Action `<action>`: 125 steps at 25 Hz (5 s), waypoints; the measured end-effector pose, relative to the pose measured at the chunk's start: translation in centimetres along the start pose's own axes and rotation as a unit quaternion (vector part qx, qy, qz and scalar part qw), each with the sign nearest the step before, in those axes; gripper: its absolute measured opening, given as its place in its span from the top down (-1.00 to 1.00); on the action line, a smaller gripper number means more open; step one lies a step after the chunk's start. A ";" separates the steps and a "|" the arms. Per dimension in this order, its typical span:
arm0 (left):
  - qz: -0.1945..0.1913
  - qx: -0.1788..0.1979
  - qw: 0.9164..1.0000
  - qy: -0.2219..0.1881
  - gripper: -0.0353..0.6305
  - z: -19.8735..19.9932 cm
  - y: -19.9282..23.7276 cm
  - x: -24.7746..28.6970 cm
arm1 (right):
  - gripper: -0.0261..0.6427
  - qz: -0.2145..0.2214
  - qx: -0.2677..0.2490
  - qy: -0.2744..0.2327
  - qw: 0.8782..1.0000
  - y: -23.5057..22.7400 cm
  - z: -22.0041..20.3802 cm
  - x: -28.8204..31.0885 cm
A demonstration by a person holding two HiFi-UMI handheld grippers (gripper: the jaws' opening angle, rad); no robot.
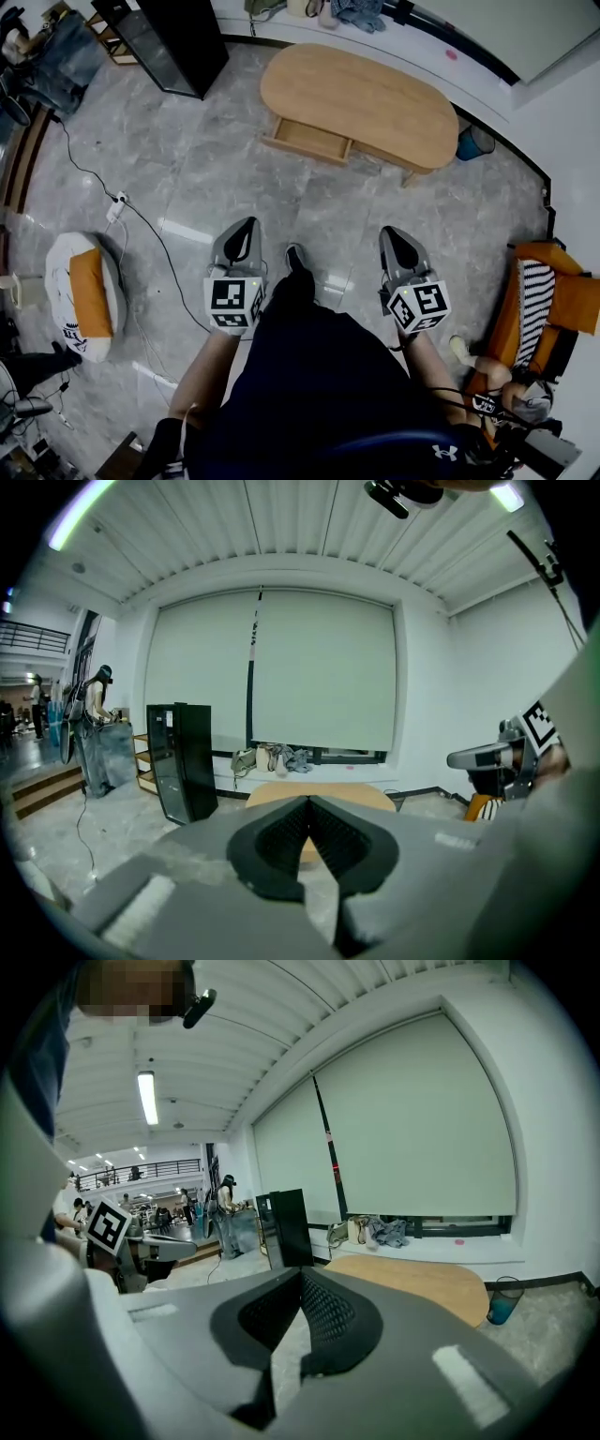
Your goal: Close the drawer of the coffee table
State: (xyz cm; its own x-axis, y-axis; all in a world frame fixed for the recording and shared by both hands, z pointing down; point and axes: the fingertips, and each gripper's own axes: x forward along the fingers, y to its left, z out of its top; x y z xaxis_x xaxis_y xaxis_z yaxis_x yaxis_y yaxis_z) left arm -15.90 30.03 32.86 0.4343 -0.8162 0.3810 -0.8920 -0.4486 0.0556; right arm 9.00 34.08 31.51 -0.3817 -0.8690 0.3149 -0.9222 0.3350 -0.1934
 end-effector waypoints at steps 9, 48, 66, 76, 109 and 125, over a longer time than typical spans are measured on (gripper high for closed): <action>0.002 0.010 1.000 0.014 0.89 2.4 5.2 6.8 | 0.91 0.025 0.002 0.013 1.000 -1.0 2.5 9.7; 0.045 0.081 0.989 0.112 0.89 2.3 13.0 34.2 | 0.91 0.097 0.031 0.121 0.987 -19.1 2.4 35.3; -0.022 0.108 0.972 0.208 0.89 -13.1 19.4 43.9 | 0.92 0.043 0.029 0.207 0.977 -23.5 -13.3 40.7; -0.050 0.124 0.962 0.239 0.89 -21.1 20.8 47.8 | 0.91 0.050 0.053 0.222 0.972 -24.1 -22.7 42.2; -0.083 0.163 0.898 0.401 0.37 -43.4 25.6 53.1 | 0.30 -0.012 0.080 0.342 0.936 -26.5 -45.3 41.2; -0.065 0.070 0.916 0.390 0.38 -42.4 25.1 54.8 | 0.52 -0.051 0.176 0.324 0.928 -27.2 -44.5 43.5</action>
State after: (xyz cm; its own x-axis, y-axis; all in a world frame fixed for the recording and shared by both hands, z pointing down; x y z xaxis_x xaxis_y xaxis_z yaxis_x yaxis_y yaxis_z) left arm -19.81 -10.58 94.27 0.2650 -0.2690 0.9260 -0.7901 -0.6110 0.0486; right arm 14.75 3.39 91.77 -0.3561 -0.4492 0.8194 -0.9217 0.0242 -0.3872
